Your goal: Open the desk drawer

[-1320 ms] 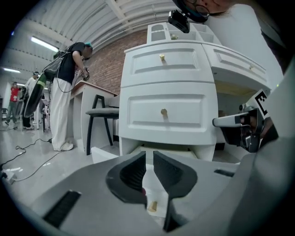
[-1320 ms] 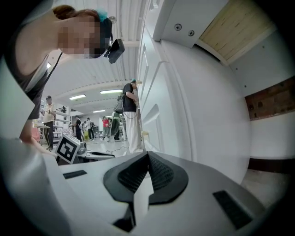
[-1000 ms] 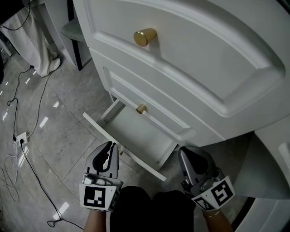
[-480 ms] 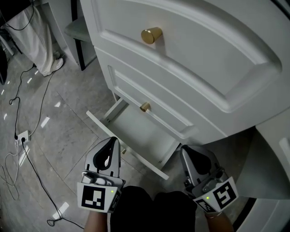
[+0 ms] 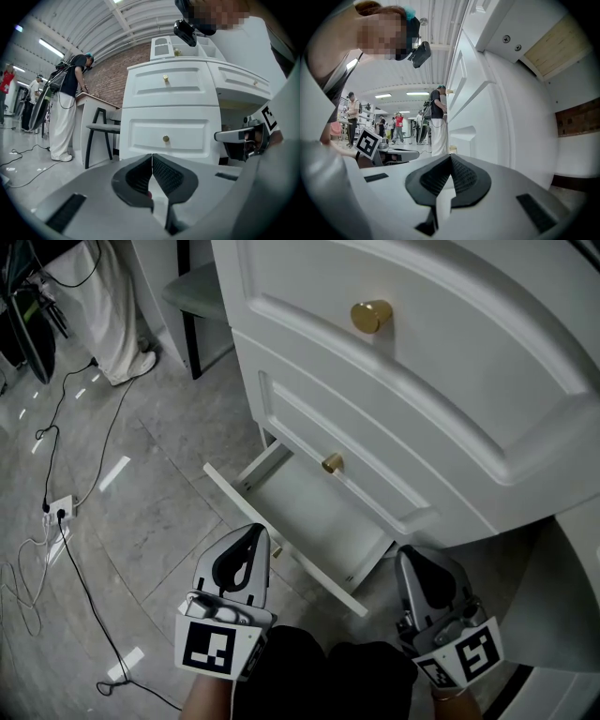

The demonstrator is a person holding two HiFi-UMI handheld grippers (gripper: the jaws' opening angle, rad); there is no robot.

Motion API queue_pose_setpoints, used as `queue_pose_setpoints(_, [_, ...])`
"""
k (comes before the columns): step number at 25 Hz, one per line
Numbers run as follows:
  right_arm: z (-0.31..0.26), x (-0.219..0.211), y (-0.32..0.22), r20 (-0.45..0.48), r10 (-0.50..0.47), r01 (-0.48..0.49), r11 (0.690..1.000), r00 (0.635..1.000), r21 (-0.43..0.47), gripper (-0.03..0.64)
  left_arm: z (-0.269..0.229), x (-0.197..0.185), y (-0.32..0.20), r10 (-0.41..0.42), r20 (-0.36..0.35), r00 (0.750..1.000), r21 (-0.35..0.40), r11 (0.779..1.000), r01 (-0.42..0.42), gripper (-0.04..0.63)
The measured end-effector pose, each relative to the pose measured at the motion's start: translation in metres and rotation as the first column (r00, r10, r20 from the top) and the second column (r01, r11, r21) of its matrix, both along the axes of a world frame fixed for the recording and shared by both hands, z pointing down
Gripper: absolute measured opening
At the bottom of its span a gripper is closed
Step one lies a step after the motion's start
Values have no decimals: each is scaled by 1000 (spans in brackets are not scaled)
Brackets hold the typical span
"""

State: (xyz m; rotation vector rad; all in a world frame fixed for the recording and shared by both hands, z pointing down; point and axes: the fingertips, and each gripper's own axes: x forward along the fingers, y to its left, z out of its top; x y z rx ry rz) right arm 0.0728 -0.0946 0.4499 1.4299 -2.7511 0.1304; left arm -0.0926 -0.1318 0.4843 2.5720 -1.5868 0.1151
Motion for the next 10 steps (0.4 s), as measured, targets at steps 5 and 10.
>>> queue_pose_setpoints(5, [0, -1, 0, 7, 2, -2, 1000, 1000, 6, 5, 0, -4, 2, -13, -18, 1000, -10, 1000, 13, 12])
queue_pose_setpoints(10, [0, -4, -1, 9, -2, 2, 1000, 1000, 9, 4, 2, -9, 3, -18, -28, 999, -14, 1000, 18, 12])
